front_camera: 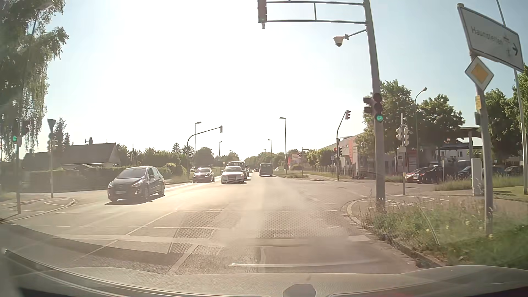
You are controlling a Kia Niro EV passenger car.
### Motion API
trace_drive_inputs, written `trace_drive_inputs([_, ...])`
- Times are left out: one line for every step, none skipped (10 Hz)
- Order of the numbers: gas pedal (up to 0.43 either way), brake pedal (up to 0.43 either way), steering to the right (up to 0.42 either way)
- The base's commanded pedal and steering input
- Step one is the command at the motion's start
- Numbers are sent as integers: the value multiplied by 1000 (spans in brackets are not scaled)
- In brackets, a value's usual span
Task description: Follow the waypoints while adhering to traffic rules and regulations
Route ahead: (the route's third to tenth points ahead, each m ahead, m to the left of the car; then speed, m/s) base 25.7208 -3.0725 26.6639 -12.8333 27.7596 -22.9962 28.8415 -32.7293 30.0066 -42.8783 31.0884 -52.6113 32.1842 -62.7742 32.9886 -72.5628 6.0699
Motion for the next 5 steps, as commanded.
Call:
trace_drive_inputs([0, 207, 25])
trace_drive_inputs([0, 274, 25])
trace_drive_inputs([0, 280, 23])
trace_drive_inputs([0, 287, 21])
trace_drive_inputs([0, 280, 17])
